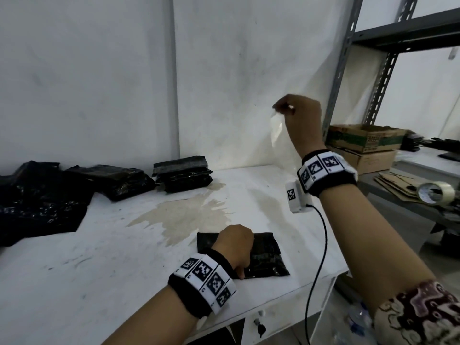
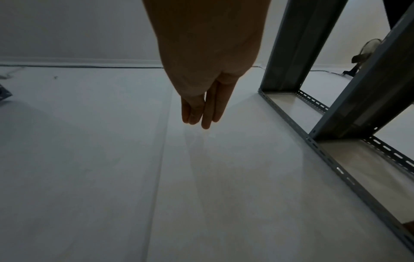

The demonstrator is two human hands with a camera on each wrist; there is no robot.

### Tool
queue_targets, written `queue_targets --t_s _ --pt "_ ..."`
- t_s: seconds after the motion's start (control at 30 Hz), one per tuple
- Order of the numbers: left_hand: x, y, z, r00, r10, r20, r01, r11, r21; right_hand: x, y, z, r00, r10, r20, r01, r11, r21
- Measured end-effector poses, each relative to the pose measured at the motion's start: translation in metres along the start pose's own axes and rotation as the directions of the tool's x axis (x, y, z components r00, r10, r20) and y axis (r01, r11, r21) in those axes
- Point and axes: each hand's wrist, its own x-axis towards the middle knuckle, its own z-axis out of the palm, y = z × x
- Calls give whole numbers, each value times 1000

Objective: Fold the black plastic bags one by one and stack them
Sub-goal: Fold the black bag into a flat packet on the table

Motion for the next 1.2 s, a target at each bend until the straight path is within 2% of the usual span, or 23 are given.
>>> queue_targets --t_s 0.23,0.4,0.53,0.97,1.03,1.2 --pt "-12 -14 -3 1000 19 -4 -19 971 -238 -38 -18 -1 981 89 173 -116 981 153" --pt "-8 -21 -3 999 4 -46 -22 917 -398 -64 -29 -7 960 162 228 -219 942 255" --pt "-2 -26 2 991 -35 -133 -30 889 -456 -73 -32 -11 947 185 261 -255 929 268" --pt "3 -39 9 993 -59 -104 -5 848 -529 -71 -52 -16 950 188 251 -269 898 348" --pt "2 -40 8 996 -61 -72 8 815 -580 -70 -55 -14 951 183 248 -265 898 351" --pt "0 -37 4 985 -173 -12 104 643 -759 -69 -62 -13 950 190 248 -277 881 383"
